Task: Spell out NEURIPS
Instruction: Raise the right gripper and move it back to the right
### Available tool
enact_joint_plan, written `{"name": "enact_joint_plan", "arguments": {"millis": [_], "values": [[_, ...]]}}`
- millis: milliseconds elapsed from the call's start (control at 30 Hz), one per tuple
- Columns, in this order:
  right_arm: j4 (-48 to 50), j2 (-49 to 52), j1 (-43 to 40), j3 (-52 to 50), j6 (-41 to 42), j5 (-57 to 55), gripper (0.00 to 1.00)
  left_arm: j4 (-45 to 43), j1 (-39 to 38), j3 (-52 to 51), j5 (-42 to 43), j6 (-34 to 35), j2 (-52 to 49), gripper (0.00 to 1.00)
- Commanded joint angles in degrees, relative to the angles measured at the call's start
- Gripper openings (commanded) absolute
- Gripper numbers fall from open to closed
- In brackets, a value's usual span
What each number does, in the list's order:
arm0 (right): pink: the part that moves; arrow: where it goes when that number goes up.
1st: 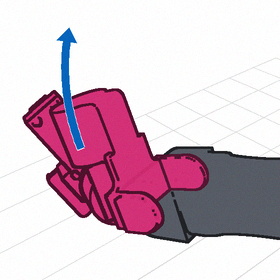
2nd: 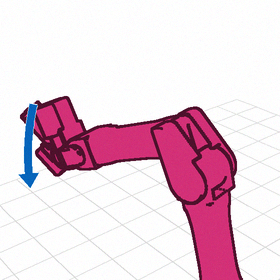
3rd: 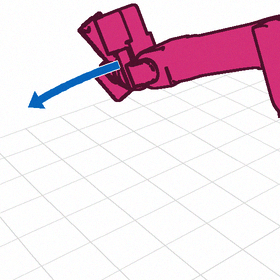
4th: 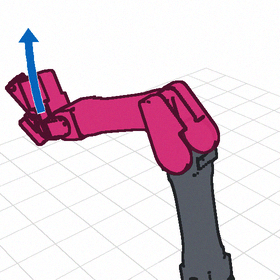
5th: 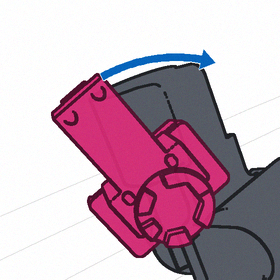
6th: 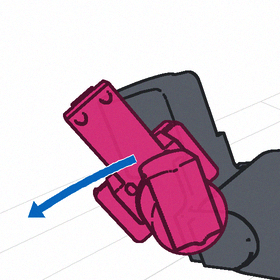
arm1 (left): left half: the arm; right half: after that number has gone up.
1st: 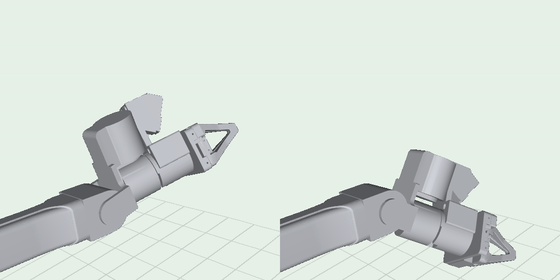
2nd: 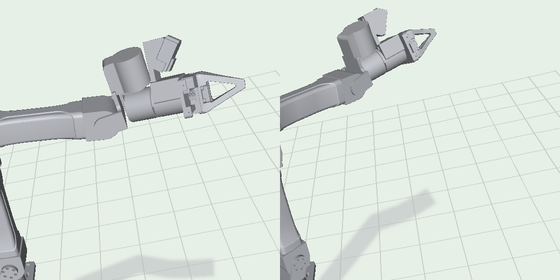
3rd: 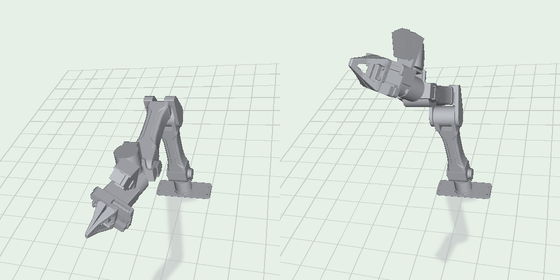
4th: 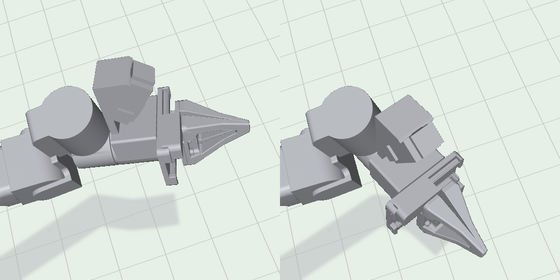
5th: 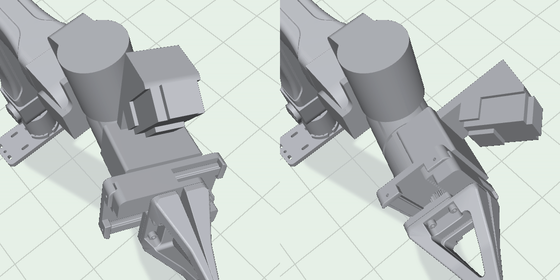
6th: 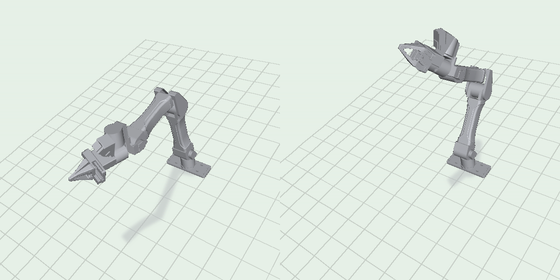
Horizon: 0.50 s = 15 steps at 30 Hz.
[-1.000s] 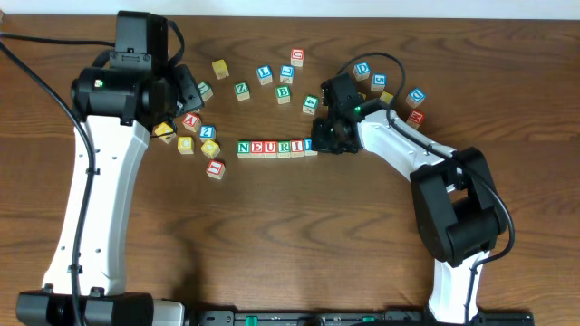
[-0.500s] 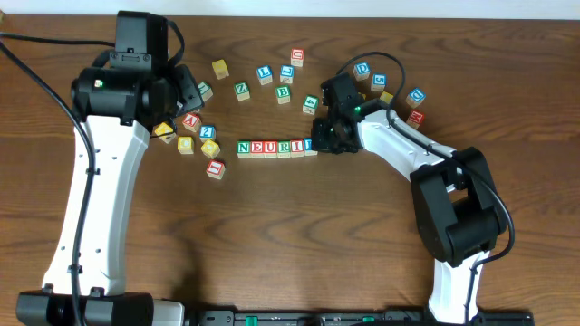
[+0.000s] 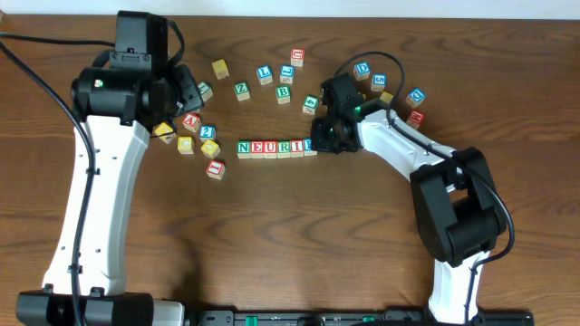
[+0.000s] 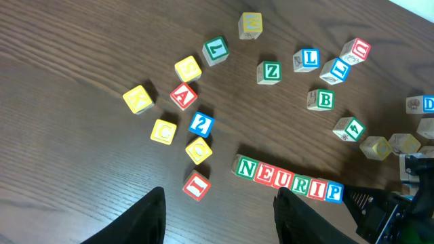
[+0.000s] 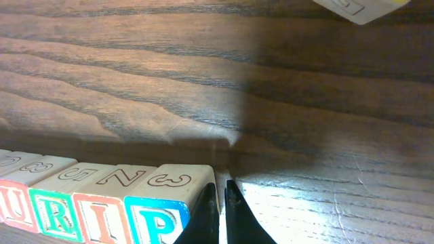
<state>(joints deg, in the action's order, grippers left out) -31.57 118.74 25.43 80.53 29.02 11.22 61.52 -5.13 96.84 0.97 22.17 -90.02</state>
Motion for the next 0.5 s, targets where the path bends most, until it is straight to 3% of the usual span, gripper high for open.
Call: {"name": "enact_joint_plan", "arguments": {"millis": [0, 233, 467], "values": [[-0.2, 0.9, 0.2, 0.0, -2.1, 0.3, 0.01, 0.2, 0.1, -0.1, -0.1, -0.9, -0.5, 0.51], [-9.4, -1.2, -2.2, 5.7, -4.8, -6.0, 0.08, 0.2, 0.1, -0.1, -0.1, -1.0, -0.5, 0.51], [-21.3, -2.2, -4.3, 17.0, -9.6, -6.6, 0.31, 0.2, 0.1, -0.1, -0.1, -1.0, -0.5, 0.51]]}}
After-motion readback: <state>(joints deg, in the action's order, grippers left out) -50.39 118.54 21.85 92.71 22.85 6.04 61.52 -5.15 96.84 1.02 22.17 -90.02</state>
